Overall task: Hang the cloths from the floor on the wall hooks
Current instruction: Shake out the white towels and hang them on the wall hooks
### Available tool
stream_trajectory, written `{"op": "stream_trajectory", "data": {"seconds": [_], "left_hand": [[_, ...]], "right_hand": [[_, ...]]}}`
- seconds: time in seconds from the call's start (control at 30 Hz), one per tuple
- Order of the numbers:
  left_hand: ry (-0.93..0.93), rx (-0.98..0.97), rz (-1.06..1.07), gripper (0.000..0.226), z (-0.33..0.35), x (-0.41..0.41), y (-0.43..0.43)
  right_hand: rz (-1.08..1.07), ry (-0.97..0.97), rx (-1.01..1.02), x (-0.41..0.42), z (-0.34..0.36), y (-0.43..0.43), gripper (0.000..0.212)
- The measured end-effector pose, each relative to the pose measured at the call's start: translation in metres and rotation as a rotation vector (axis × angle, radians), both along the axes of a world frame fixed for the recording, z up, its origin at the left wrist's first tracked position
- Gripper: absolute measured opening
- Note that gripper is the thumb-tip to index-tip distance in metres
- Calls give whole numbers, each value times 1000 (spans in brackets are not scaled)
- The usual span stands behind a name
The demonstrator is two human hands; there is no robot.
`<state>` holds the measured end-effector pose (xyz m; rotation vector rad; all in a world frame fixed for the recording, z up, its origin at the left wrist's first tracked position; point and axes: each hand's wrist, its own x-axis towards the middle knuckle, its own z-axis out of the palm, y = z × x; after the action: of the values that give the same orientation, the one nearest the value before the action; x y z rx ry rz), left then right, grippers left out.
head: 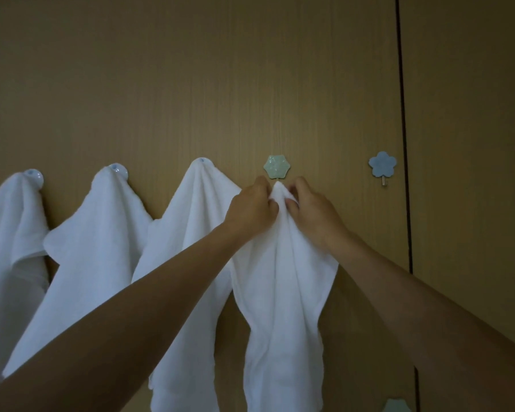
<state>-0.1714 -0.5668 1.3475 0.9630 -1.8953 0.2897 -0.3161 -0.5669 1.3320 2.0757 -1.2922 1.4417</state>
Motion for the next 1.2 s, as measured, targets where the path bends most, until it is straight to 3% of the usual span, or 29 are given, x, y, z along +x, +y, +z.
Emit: {"op": "stream_trajectory", "data": {"seconds": [0.1, 0.23, 0.53, 0.7, 0.77, 0.97, 1.2], "left_hand": [[33, 4, -53, 21, -10, 0, 0], [-63, -76, 71, 29, -21, -2, -4], [-232, -204, 278, 53, -40, 1, 3], [-118, -103, 146, 54, -49, 4, 3], [-84, -144, 118, 57, -47, 4, 4], [-216, -473, 280, 66, -39, 7, 0], [-311, -368, 319, 71, -34, 16, -3]], "right_hand": [[80, -77, 0, -1, -8, -2, 27], [60, -61, -75, -4, -12, -2, 38], [-117, 102, -40, -10, -26, 6, 47], [-140, 99, 11, -14, -32, 11, 48], [-179, 111, 0, -14, -32, 15, 49], [-228, 107, -69, -12, -31, 25, 52], [-415, 164, -107, -15, -27, 35, 58]]}}
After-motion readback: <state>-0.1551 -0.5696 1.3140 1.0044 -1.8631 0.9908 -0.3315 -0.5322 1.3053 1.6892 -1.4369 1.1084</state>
